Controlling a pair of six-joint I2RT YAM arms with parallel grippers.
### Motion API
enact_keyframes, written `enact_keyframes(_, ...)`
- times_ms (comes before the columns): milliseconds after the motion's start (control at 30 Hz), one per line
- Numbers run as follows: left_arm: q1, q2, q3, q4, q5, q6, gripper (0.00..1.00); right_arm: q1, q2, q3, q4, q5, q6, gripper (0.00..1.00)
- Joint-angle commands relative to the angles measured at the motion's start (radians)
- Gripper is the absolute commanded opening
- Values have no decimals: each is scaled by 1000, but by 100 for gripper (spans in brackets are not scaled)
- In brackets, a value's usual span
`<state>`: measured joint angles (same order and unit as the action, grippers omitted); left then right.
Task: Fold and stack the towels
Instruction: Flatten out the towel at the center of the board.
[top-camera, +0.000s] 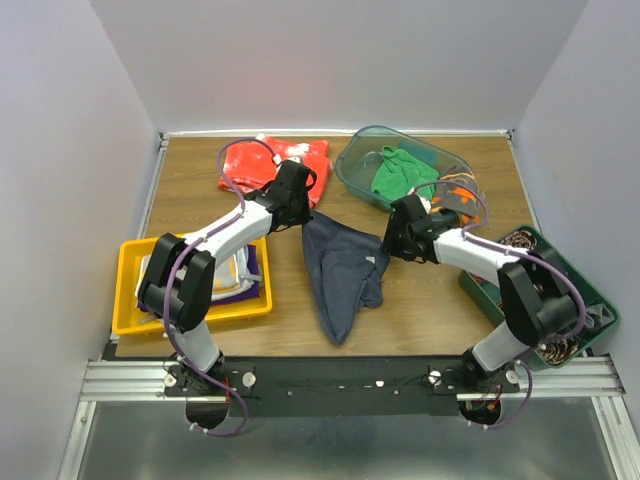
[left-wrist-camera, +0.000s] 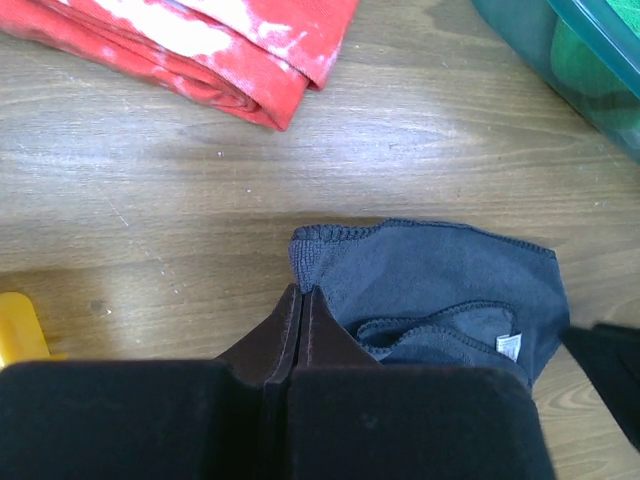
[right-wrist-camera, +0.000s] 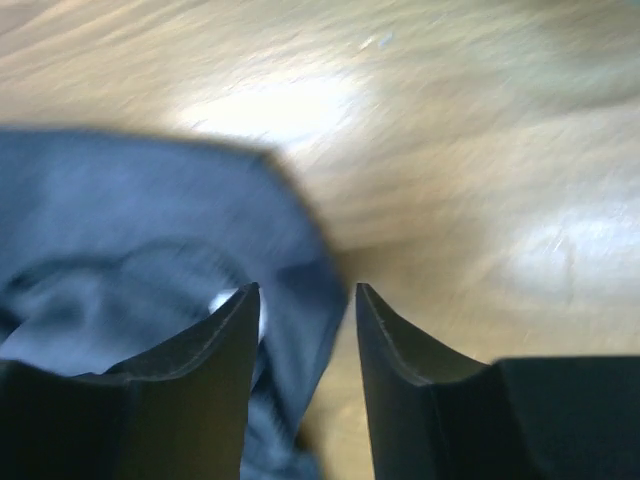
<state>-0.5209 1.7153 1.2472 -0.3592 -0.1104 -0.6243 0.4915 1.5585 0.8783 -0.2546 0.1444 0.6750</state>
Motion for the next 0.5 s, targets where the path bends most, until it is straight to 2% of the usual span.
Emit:
enact_keyframes(0,1,-34,-9,-1,31,24,0,-31,72,45,130,103,-31,49)
enact_keyframes(133,1,-39,-15,-3,29,29,0,-30,121,70,138,109,-34,49)
enact_keyframes(267,1,-43,-22,0,23,35,0,-24,144,39,167,40,-25,49)
enact_keyframes(467,1,-43,-26,3,34,37,0,22,190,34,161,75,-6,47)
